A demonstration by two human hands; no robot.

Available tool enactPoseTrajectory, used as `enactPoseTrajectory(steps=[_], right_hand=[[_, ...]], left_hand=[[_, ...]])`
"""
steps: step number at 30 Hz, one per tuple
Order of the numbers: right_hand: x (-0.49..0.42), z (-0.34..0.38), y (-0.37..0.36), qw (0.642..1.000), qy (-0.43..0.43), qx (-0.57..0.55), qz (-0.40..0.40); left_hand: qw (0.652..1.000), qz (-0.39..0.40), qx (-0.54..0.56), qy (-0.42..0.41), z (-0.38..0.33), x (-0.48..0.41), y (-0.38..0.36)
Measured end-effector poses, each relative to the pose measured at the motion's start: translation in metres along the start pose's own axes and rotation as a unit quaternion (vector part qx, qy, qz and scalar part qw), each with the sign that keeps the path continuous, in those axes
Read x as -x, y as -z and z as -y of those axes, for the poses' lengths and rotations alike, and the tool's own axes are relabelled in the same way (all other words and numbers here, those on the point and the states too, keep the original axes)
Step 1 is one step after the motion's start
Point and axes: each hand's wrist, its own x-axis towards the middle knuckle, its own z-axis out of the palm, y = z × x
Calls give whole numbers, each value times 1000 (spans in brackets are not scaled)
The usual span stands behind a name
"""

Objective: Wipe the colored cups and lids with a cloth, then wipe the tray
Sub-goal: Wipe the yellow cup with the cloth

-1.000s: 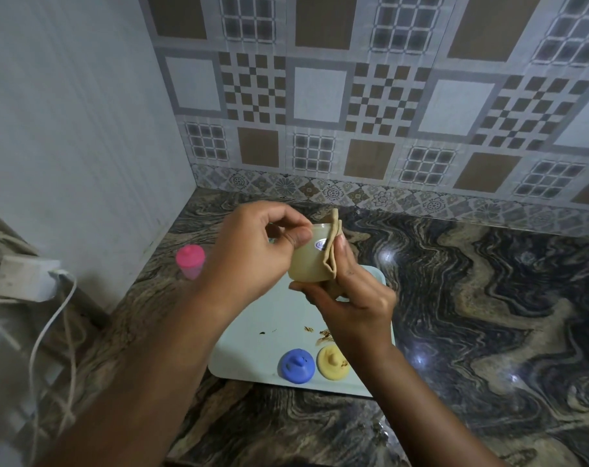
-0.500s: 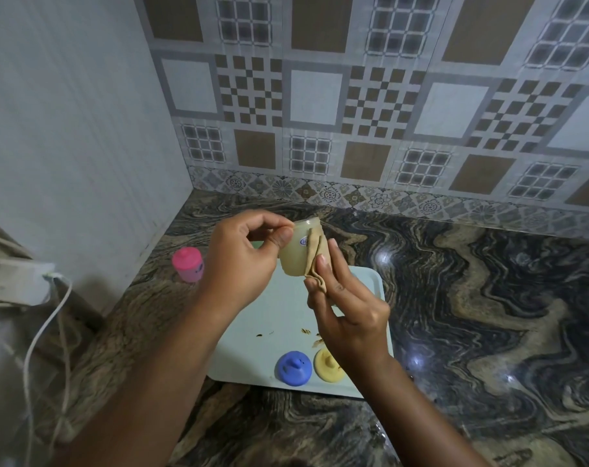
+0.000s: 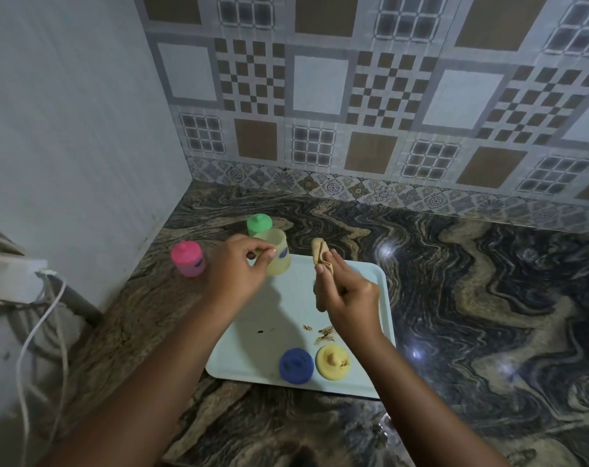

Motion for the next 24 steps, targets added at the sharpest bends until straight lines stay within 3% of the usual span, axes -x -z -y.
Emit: enactPoseTrajectory(steps=[3, 7, 24], right_hand=[[-23, -2, -11, 997, -63, -37, 35], [-60, -12, -28, 992, -118, 0, 35], [-128, -61, -49, 987, -151, 55, -17]], left_hand=[[999, 21, -24, -16, 7, -14, -18], [997, 51, -48, -24, 16, -39, -42], [968, 191, -152, 64, 61, -115, -128]])
